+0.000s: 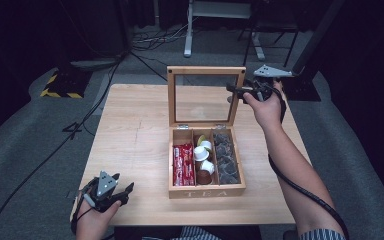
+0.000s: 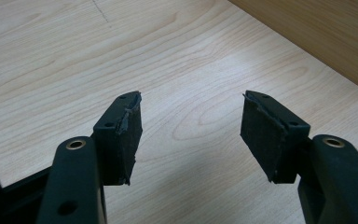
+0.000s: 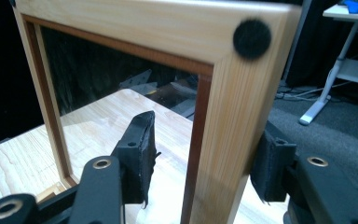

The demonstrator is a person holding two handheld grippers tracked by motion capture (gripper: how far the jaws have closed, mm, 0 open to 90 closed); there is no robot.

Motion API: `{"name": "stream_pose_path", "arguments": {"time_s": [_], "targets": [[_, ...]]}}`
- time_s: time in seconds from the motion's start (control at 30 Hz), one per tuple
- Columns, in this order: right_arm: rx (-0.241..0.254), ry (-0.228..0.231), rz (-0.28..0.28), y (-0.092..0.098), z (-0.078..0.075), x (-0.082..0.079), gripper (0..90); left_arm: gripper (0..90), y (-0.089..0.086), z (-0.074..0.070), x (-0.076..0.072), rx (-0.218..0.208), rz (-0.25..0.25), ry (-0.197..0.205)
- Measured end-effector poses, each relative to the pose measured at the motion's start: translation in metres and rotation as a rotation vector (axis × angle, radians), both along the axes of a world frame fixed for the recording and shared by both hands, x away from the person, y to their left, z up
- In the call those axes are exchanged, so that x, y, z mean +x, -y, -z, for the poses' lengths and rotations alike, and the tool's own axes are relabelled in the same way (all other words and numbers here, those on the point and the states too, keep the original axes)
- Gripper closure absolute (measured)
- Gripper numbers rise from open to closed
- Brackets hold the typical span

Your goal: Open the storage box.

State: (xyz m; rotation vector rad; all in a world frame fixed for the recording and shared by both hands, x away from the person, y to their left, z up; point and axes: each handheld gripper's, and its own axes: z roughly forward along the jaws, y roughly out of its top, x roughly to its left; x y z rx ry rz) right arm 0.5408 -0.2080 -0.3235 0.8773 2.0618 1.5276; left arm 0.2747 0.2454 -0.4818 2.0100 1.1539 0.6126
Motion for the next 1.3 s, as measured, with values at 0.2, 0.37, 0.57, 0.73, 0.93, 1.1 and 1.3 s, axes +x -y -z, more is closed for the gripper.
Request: {"name": "stream_pose_path", "arguments": {"time_s": [0.2,0.37,0.57,0.73,0.93,1.1,1.3], "targets": [[-0.029,-0.018,0.014,-0.001,0.008,0.004,48.4,38.8,0.001,0.000,0.001,0.002,0.006,-0.002],[-0.060,-0.039,0.028,-0.002,0.017,0.006,49.4,38.8,0.001,0.001,0.002,0.003,0.009,-0.006],[-0.072,-0.054,0.044,-0.003,0.027,0.009,49.6,38.7,0.002,0.001,0.002,0.006,0.011,-0.007],[-0.110,-0.065,0.052,-0.004,0.032,0.012,49.9,38.7,0.003,0.002,0.003,0.007,0.016,-0.012],[-0.122,-0.085,0.063,-0.004,0.040,0.014,50.4,38.5,0.003,0.003,0.004,0.012,0.018,-0.015],[-0.113,-0.114,0.075,-0.005,0.047,0.016,50.4,37.9,0.003,0.004,0.005,0.009,0.017,-0.024],[-0.080,-0.137,0.088,-0.005,0.051,0.017,50.2,37.6,0.005,0.003,0.008,0.012,0.029,-0.027]]}}
